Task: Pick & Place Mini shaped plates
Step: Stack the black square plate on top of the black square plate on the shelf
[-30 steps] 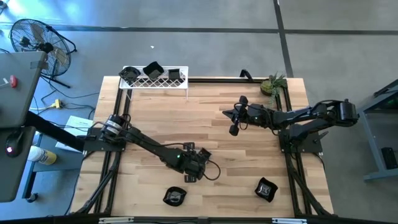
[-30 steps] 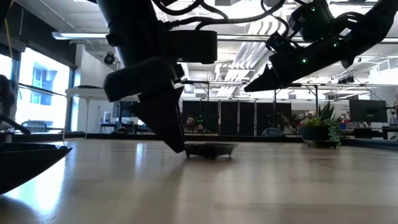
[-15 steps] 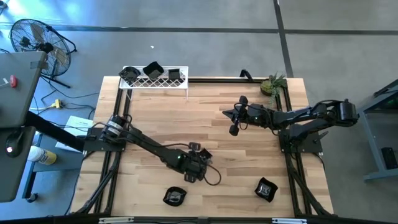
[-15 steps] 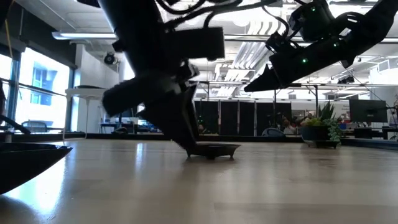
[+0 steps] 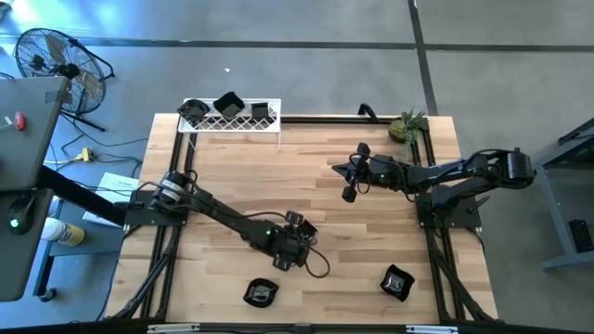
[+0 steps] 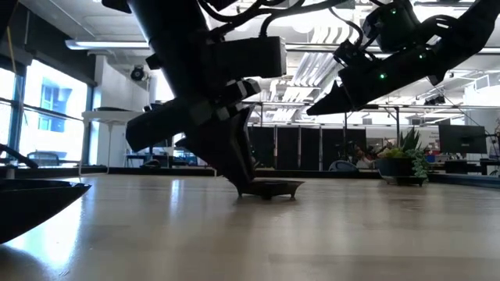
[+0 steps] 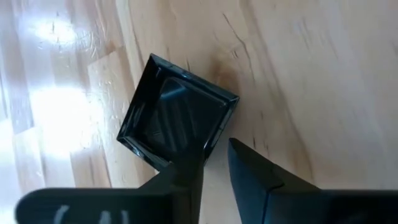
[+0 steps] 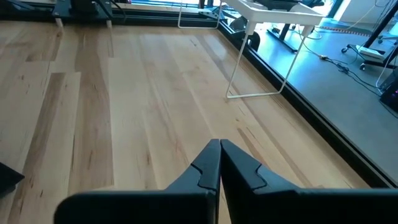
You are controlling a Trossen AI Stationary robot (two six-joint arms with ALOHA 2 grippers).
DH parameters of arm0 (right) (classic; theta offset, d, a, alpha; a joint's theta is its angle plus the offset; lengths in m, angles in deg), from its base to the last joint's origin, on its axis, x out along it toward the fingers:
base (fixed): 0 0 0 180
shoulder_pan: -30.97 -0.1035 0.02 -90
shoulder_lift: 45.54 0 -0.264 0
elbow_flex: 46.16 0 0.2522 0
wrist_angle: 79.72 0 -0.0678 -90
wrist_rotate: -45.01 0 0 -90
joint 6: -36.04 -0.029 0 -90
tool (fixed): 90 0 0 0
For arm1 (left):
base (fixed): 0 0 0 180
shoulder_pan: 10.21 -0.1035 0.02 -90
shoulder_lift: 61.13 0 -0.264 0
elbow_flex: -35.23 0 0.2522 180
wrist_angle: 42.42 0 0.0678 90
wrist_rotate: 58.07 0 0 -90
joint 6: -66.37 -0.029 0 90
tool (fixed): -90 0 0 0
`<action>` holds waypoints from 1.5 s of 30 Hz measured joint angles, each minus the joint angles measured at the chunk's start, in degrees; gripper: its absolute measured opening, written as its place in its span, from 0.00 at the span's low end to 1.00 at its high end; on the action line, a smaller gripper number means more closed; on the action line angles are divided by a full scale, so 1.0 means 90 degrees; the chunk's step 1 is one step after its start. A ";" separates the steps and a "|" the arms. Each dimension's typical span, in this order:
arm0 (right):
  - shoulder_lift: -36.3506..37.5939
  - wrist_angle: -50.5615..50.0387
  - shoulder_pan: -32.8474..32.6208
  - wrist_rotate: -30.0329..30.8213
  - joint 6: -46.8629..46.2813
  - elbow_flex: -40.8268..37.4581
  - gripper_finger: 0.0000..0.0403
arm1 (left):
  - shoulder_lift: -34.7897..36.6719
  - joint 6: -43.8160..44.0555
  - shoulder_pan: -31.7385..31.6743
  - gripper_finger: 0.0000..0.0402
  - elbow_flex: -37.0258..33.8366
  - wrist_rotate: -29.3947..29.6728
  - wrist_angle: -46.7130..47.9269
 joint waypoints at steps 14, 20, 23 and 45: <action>-0.0001 0.0000 0.0000 0.0000 0.0000 0.0000 0.01 | -0.0002 0.0121 -0.0092 0.01 0.0000 -0.0035 0.0052; -0.0001 0.0000 0.0000 0.0000 0.0000 0.0000 0.01 | 0.0060 0.0145 -0.0170 0.00 0.0000 -0.0058 0.0235; 0.0001 -0.0001 0.0000 0.0000 0.0000 0.0000 0.01 | 0.0232 0.0289 -0.0251 0.00 0.0000 -0.0120 0.0393; 0.0001 -0.0001 0.0000 0.0000 0.0000 0.0000 0.01 | 0.0397 0.0556 -0.0364 0.15 -0.0011 -0.0327 0.0434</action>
